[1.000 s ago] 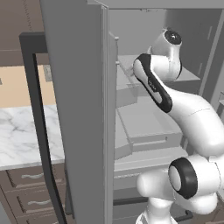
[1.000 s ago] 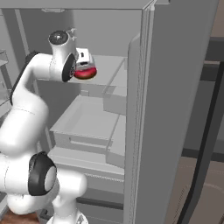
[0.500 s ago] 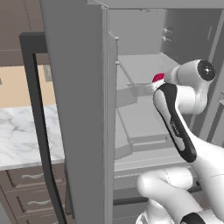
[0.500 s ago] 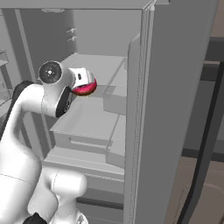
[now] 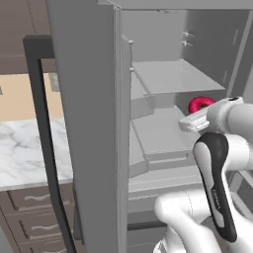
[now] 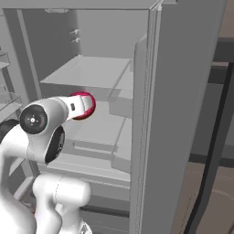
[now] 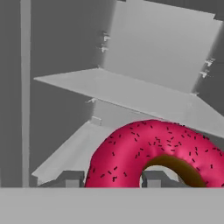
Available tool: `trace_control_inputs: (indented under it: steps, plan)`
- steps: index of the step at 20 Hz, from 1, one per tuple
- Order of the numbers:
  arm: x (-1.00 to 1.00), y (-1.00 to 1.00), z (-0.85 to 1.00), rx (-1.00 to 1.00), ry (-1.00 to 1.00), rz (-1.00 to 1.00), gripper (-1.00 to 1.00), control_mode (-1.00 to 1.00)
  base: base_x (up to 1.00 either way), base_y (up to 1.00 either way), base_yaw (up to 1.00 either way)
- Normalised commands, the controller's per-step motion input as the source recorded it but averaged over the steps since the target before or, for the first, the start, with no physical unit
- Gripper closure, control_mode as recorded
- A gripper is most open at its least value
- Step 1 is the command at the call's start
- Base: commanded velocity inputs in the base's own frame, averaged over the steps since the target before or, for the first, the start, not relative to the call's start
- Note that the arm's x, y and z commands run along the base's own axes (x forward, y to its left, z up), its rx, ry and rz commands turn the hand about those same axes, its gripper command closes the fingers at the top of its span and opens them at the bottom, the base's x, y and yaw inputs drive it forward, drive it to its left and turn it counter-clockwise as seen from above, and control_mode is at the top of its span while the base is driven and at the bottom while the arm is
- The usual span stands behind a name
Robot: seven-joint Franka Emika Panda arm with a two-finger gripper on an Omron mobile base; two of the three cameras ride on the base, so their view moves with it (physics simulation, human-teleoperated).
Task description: Take the donuts from the fridge and place them on the empty tray on the dining counter.
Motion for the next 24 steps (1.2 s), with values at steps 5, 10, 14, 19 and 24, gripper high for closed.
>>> trace_control_inputs:
  steps: [5,10,14,19,24]
  plan:
    - [0.00,0.00,0.00,0.00,0.00,0.00,1.00,1.00,-1.00,-0.03,0.00]
    - [0.00,0.00,0.00,0.00,0.00,0.00,1.00,1.00,-1.00,0.00,0.02]
    - [0.00,0.00,0.00,0.00,0.00,0.00,1.00,1.00,-0.86,0.25,0.02]
    - [0.00,0.00,0.00,0.00,0.00,0.00,1.00,1.00,-0.32,0.89,0.00]
    - [0.00,0.00,0.00,0.00,0.00,0.00,1.00,1.00,0.00,1.00,0.00]
